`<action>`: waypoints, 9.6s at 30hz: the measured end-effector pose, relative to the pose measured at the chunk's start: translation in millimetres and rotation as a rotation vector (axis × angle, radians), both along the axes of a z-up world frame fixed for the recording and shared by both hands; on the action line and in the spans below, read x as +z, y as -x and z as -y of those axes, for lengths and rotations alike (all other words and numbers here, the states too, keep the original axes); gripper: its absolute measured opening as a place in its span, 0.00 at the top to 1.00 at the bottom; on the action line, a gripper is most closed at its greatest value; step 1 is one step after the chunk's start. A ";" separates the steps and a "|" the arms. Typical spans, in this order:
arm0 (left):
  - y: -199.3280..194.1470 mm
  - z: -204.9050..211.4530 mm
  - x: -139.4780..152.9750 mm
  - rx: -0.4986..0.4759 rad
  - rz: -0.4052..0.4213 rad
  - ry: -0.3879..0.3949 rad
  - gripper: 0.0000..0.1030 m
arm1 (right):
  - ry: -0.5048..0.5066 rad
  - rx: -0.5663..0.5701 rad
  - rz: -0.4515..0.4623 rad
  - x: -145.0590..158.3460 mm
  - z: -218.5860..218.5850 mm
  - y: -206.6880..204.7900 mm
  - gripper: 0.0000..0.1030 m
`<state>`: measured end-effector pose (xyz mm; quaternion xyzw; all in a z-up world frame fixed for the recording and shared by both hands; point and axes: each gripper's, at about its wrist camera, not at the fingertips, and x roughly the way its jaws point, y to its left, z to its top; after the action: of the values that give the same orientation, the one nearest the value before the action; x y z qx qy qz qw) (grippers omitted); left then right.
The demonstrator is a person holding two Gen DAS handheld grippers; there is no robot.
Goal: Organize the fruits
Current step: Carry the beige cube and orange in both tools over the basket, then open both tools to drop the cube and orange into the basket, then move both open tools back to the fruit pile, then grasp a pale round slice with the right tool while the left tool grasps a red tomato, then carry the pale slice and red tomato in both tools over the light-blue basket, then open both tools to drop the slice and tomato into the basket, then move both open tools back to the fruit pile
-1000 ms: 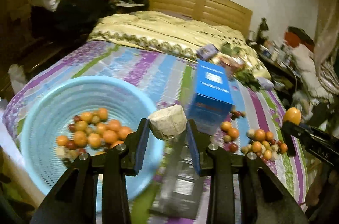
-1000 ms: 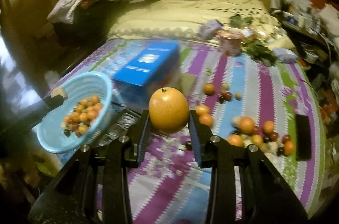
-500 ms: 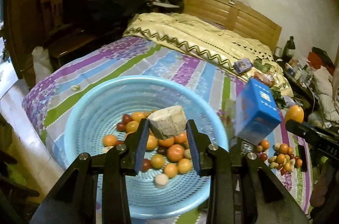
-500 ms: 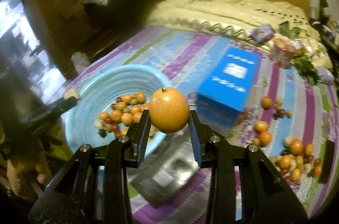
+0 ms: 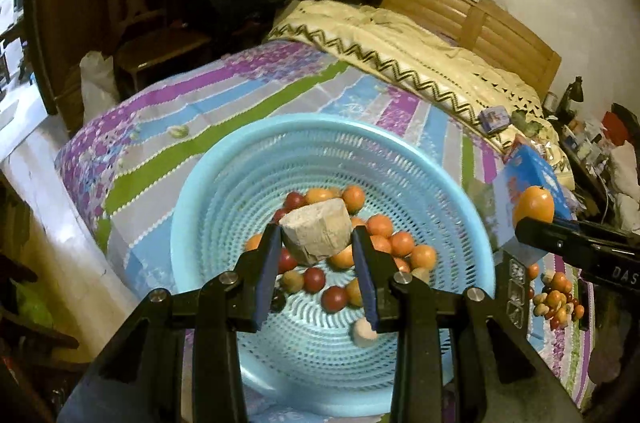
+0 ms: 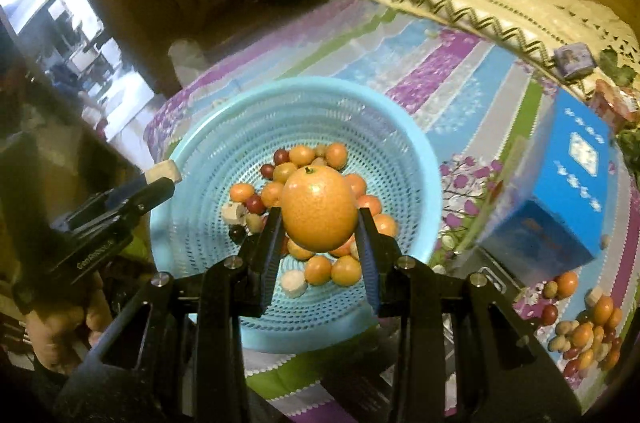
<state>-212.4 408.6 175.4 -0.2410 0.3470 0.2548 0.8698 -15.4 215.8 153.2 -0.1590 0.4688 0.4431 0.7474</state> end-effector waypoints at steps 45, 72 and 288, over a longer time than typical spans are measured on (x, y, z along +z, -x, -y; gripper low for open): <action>-22.8 -5.2 -43.1 -0.048 -0.097 0.092 0.59 | 0.089 0.020 -0.095 -34.5 -11.2 -5.8 0.63; -21.8 -4.7 -37.6 -0.028 -0.097 0.078 0.46 | 0.067 0.011 -0.075 -25.1 -6.8 -7.1 0.47; -52.0 -18.4 -37.9 -0.078 -0.139 0.176 0.42 | 0.155 0.038 -0.092 -27.8 -13.2 -32.6 0.52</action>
<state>-160.3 427.0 137.5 -0.2845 0.4369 0.2053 0.8283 17.2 229.0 125.4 -0.2044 0.5325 0.4264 0.7020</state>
